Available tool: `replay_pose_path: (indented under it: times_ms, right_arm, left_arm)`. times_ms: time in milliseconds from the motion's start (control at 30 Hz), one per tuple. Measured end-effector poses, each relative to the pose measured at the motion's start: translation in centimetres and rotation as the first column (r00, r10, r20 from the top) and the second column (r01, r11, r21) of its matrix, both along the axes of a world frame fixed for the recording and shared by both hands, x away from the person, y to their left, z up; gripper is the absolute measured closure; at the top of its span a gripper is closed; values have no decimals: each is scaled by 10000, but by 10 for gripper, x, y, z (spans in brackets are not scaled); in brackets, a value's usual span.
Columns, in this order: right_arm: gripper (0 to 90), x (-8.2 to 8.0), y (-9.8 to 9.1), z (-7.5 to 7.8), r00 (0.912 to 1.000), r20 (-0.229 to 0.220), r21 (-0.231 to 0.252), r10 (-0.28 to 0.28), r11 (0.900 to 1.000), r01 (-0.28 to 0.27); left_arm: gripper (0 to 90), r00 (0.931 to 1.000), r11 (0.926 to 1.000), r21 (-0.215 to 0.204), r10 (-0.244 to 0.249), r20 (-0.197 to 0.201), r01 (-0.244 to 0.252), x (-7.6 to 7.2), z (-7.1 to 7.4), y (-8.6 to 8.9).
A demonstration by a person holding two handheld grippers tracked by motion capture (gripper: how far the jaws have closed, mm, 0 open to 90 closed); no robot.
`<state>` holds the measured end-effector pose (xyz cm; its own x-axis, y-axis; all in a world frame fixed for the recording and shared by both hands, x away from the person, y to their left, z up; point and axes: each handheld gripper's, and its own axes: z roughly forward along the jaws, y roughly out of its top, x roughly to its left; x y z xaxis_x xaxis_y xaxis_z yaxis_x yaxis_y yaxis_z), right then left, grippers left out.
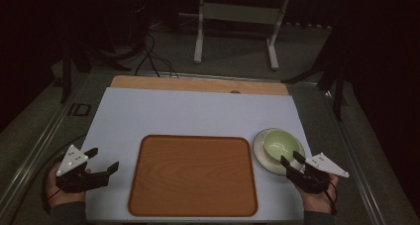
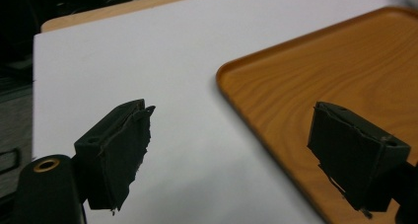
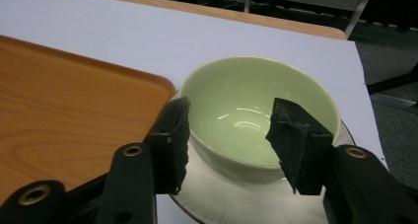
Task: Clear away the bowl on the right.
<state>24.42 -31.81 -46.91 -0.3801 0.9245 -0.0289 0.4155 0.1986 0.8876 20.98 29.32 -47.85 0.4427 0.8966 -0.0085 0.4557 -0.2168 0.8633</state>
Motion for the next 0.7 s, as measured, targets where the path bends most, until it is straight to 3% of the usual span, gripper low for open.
replay_pose_path:
  times_ms: [67, 300, 433, 700]
  right_arm:
    - [500, 1, -4, -1, 10000, -12, 214, -9, 9998, 10]
    - [480, 4, -6, 0, 9999, -123, 488, -107, 9987, 113]
    - [456, 4, -7, 2, 9999, -61, 467, -153, 9988, 156]
    - [471, 11, -5, 8, 10000, -48, -43, -32, 10000, 32]
  left_arm:
    - [200, 9999, 9997, -230, 62, -85, -64, 3, 0, 2]
    - [208, 10000, 9989, -463, 38, -20, -39, 2, 1, 5]
    - [208, 9999, 9988, -476, 133, -25, -135, 1, -1, 6]
    - [211, 9994, 9980, -548, 325, -88, -329, 5, -3, 9]
